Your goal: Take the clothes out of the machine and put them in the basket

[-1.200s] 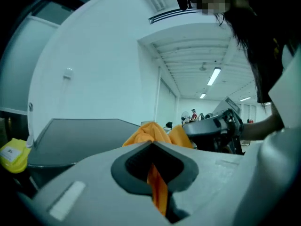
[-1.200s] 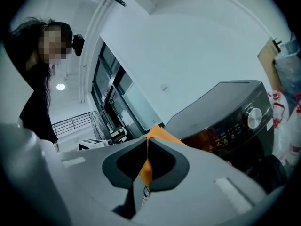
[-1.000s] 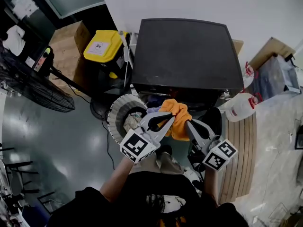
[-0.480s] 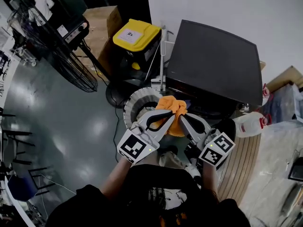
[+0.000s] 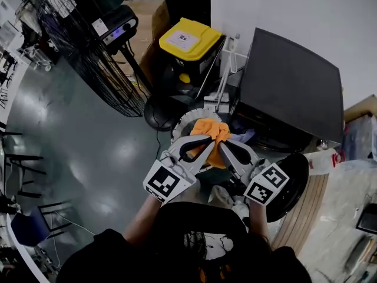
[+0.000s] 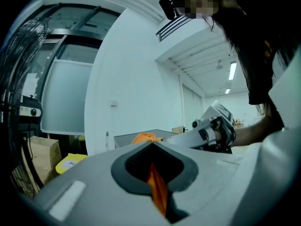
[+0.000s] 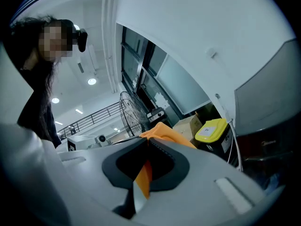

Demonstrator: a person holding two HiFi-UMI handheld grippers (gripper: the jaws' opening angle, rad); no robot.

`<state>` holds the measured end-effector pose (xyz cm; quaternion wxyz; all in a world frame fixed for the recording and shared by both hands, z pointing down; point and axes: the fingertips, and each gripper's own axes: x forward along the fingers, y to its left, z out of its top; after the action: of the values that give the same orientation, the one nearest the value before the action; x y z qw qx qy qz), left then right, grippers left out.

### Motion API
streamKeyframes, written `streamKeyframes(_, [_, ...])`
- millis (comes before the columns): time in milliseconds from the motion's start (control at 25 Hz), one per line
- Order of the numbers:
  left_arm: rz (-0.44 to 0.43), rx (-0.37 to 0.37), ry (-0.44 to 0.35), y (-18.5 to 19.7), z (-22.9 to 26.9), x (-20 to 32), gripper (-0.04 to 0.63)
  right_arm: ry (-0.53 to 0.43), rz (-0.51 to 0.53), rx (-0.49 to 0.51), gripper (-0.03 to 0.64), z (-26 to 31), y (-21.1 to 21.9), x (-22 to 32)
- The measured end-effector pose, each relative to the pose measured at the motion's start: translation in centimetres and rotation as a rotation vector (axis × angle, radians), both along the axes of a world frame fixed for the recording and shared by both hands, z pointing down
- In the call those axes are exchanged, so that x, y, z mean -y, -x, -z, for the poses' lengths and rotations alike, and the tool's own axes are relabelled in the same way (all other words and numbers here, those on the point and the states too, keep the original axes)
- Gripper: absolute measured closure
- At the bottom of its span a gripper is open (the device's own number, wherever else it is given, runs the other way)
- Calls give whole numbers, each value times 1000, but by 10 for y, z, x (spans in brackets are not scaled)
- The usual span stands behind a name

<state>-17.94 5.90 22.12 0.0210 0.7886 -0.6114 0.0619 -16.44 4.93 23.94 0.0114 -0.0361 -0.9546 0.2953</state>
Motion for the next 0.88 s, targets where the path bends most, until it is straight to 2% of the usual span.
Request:
streamKeyframes(280, [-25,-3,61,50,-23,-14,589,58,-28,-28,584,-22,51,-19])
streamKeyframes(440, [-63,2,134,71,-50,-17,589,107,-63,-60,584,-49,72,-27])
streamKeyframes(600, [-102,-1,224,81,-91,-17,589,174,-104,-111,584,-86,81,-30])
streamKeyframes(880, [-203,7,359,78,-162,-18,589,223,-142,-245,584,-157,81,-38])
